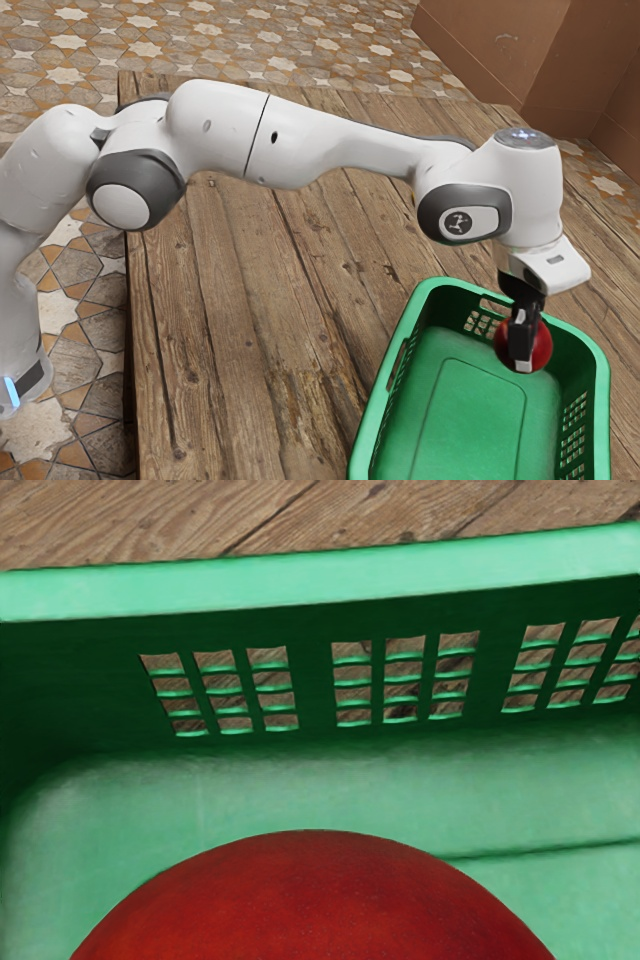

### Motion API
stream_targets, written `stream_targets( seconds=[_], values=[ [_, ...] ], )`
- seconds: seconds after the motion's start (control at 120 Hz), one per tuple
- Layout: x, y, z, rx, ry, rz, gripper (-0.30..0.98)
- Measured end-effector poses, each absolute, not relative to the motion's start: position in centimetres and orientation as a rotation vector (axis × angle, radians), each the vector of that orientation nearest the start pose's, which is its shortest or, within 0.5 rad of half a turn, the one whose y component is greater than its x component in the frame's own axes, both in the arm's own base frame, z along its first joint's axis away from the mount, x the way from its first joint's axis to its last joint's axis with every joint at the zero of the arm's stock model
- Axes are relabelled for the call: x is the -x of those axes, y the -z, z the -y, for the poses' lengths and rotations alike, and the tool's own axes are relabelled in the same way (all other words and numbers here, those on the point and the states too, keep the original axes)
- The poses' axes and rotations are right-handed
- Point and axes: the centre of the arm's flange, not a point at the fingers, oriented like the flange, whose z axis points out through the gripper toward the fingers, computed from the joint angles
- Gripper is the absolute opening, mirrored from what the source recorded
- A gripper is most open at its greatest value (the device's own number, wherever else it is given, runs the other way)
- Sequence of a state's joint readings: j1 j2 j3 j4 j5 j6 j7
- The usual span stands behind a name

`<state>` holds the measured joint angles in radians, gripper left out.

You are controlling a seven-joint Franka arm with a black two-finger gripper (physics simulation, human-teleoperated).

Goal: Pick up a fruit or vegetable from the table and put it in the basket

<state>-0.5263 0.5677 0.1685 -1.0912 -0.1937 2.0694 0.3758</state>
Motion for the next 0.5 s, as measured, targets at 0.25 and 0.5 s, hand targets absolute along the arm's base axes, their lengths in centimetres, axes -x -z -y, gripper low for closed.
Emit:
stream_targets(
  seconds=[0.25,0.5],
  values=[
    [-68.7,-54.6,30.9,2.964,0.7,-1.121,0.63],
    [-69.0,-53.6,31.0,2.969,0.689,-1.118,0.63]
  ],
)
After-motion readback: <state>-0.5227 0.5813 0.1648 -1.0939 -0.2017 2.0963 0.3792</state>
